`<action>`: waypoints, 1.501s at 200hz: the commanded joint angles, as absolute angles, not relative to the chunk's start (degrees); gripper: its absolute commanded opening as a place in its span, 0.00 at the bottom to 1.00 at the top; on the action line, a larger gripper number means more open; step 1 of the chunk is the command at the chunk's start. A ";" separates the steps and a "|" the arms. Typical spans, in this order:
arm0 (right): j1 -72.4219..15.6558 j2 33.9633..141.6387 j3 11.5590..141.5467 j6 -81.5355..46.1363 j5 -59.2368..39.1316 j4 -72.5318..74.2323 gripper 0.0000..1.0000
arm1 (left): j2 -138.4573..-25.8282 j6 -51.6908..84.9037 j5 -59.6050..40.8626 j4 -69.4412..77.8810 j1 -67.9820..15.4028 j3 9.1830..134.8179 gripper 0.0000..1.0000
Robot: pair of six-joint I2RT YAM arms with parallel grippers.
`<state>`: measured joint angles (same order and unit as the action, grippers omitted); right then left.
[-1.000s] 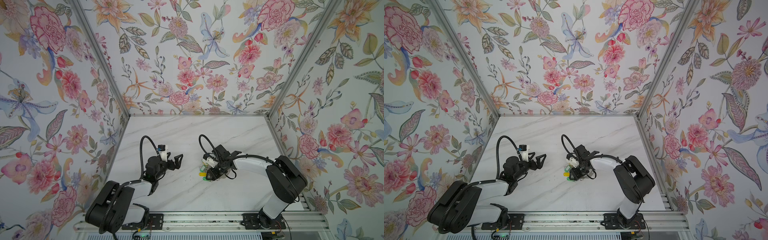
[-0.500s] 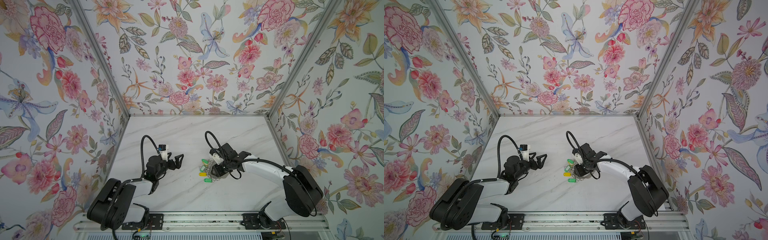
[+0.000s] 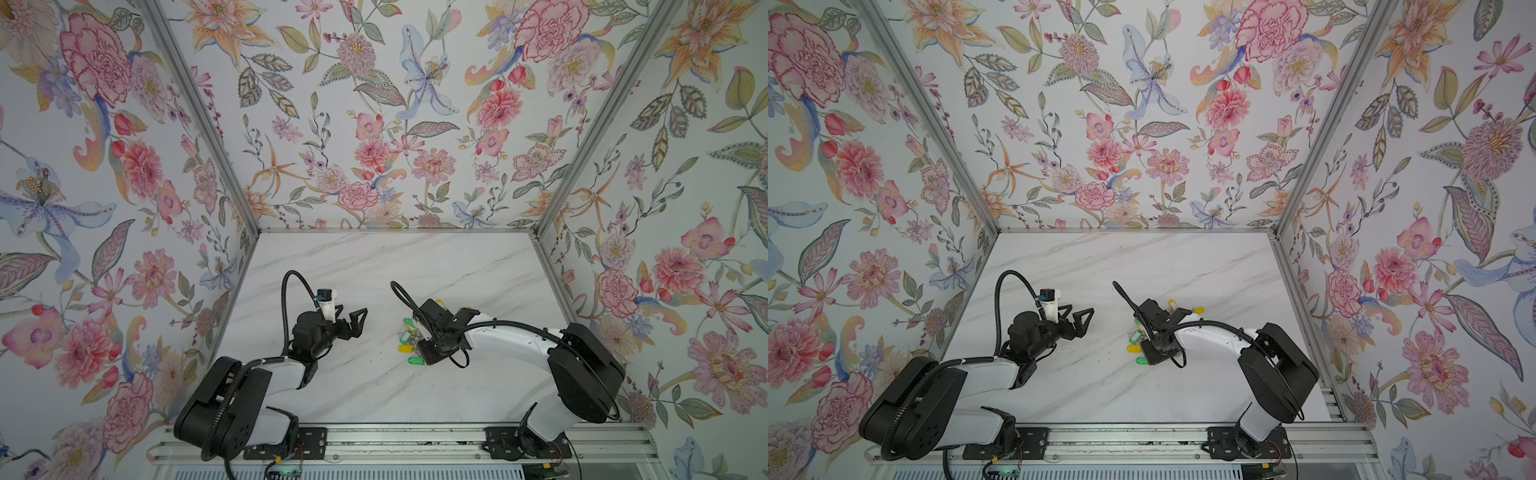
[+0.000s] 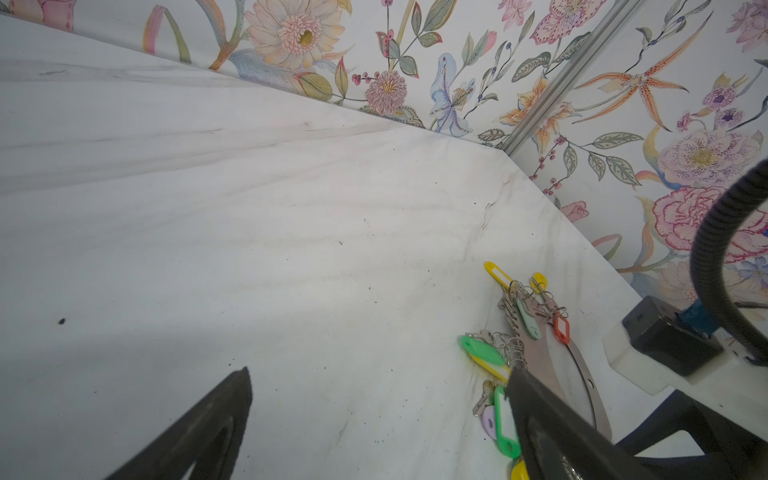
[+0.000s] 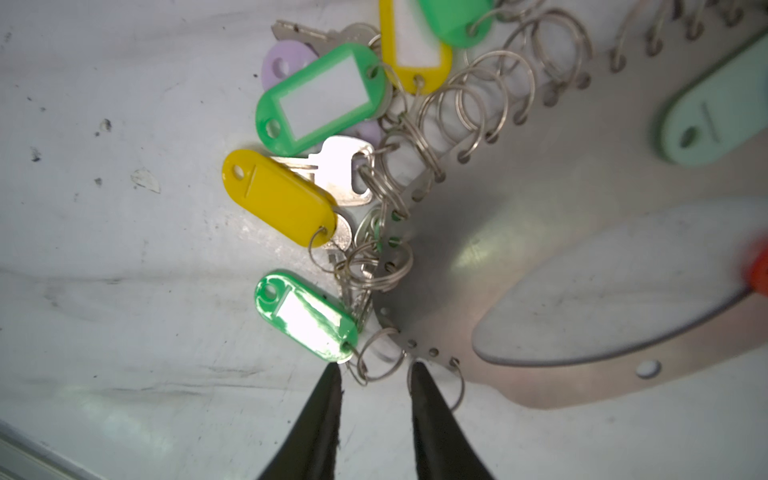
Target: Remove the keys from the keyring
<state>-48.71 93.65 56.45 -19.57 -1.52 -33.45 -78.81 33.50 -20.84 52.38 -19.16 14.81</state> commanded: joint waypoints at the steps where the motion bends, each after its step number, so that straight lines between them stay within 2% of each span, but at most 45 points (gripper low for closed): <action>1: -49.73 95.74 59.07 -21.97 0.69 -34.81 0.31 | -78.31 33.90 -22.12 53.50 -19.57 16.08 0.99; 197: -51.29 100.48 60.03 -24.18 3.98 -36.85 0.23 | -77.26 32.61 -20.79 51.94 -19.55 16.08 0.99; 261: -51.02 99.49 59.59 -25.00 5.89 -37.73 0.14 | -76.82 32.53 -20.55 51.98 -19.56 15.83 0.99; 300: -50.86 98.83 60.72 -25.22 4.98 -37.24 0.14 | -77.08 32.78 -21.12 52.29 -19.58 15.91 0.99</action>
<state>-50.92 99.37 59.61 -23.97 4.60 -35.90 -77.45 33.45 -20.62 52.12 -19.16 14.81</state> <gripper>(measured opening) 0.139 0.991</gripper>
